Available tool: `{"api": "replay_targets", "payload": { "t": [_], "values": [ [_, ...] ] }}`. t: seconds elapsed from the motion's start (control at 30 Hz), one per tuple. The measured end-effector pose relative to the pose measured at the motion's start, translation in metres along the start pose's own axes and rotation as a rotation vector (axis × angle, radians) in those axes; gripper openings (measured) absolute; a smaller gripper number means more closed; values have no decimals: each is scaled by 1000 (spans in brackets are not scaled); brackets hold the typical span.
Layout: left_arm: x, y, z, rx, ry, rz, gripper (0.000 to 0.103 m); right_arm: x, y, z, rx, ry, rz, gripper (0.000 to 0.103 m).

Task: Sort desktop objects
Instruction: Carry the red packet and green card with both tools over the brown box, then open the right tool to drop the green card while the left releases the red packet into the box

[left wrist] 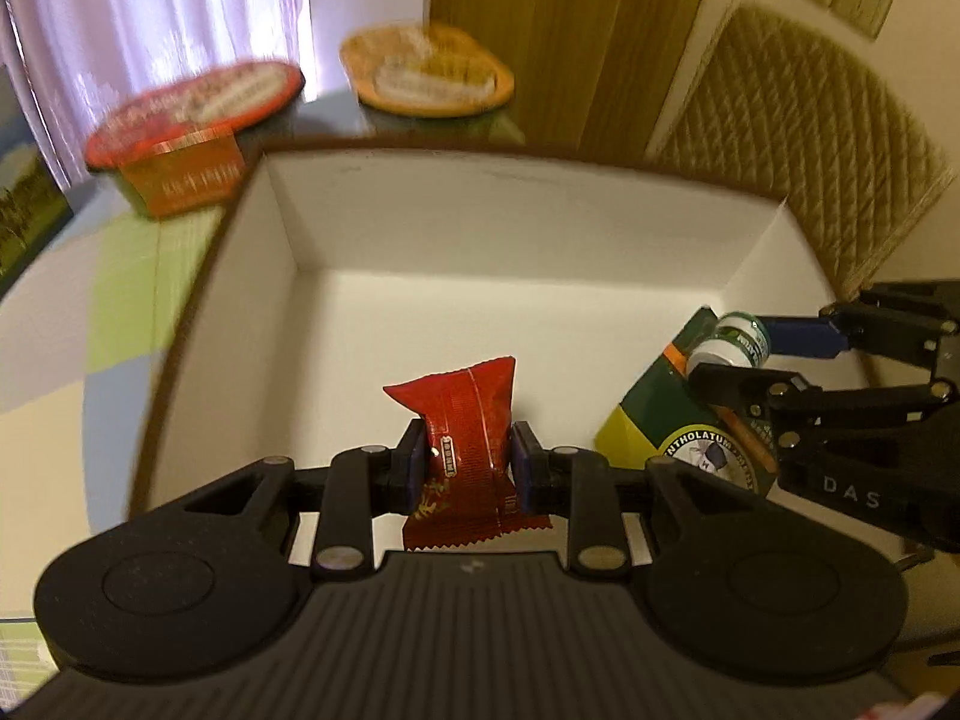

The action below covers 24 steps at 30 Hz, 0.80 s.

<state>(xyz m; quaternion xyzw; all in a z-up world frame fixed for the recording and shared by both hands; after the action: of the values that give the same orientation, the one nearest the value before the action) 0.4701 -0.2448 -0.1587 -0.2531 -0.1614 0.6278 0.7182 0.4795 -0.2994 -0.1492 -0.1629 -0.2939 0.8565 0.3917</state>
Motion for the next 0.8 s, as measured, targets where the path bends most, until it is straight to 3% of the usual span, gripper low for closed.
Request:
{"api": "replay_targets", "payload": {
  "t": [0.27,0.8],
  "values": [
    [10,19,-29,111,-12,40,25,0,8,-16,42,-12,-2,32],
    [15,16,-21,107,-30,30,36,13,10,-18,41,-55,9,32]
  ]
}}
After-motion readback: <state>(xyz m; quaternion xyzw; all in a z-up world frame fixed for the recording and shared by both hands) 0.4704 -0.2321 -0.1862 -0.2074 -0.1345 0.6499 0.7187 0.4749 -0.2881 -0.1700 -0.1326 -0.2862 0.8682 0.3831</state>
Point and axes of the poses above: each gripper's, at about its wrist camera, not at the fingertips, and z roughly against the way its jaws point, x to its left, y to its underside, the point moved 10 cm from there along -z, roughly the way its jaws point, and after that the axes turned 3 degrees about -x, right-handed, at the moved point
